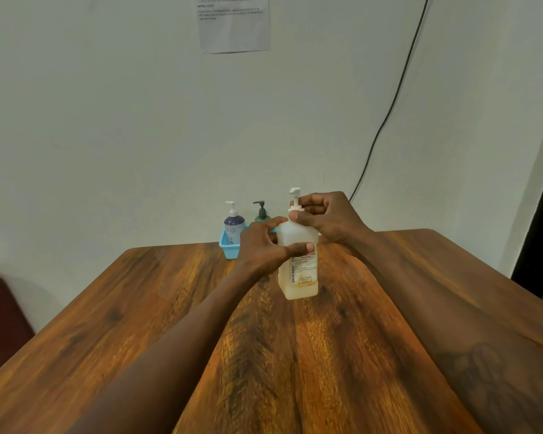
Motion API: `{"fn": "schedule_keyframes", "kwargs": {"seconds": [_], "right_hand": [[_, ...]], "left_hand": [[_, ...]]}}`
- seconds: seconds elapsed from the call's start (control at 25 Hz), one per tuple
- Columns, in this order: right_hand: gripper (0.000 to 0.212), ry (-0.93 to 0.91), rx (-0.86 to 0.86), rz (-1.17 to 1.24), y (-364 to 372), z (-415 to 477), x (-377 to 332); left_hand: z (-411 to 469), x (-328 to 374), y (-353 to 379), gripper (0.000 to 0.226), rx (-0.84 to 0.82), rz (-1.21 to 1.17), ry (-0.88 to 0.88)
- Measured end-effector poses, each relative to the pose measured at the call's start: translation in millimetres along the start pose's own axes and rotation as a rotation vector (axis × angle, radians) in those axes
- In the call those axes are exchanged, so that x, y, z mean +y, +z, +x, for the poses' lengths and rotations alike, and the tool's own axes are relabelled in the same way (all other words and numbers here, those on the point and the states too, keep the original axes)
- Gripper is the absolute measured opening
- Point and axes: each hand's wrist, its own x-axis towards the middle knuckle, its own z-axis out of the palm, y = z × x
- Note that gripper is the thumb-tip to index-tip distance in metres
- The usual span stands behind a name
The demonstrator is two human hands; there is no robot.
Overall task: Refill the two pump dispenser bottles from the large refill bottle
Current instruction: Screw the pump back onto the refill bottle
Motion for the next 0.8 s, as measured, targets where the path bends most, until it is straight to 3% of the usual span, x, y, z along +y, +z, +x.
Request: {"fn": "schedule_keyframes", "kwargs": {"seconds": [0.08,0.16,0.24,0.4,0.48,0.64,0.72,0.8], "right_hand": [[0.042,0.001,0.200,-0.081,7,-3,1],[0.042,-0.017,0.287,-0.118,12,-6,3],[0.045,-0.036,0.250,-0.080,13,-8,2],[0.038,-0.001,-0.146,0.141,9,-4,-4],[0.029,-0.045,-0.106,0.057,10,0,-5],[0.028,-0.129,0.175,-0.076,24,-1,-5],[0.034,-0.113,0.165,-0.058,24,-1,-5],[0.049,-0.046,0.046,0.029,17,0,-8]], "left_hand": [[-2,2,5,0.069,0.050,0.004,0.037],[-4,5,6,0.065,0.074,-0.003,0.056],[-3,7,4,0.066,0.064,-0.005,0.062],[3,3,-6,0.072,0.019,0.006,0.035],[5,1,-6,0.074,0.009,0.008,0.021],[-1,1,2,0.082,0.055,-0.015,0.027],[-1,0,0,0.075,0.035,-0.039,0.021],[1,-2,-6,0.071,-0.048,-0.097,-0.006]]}}
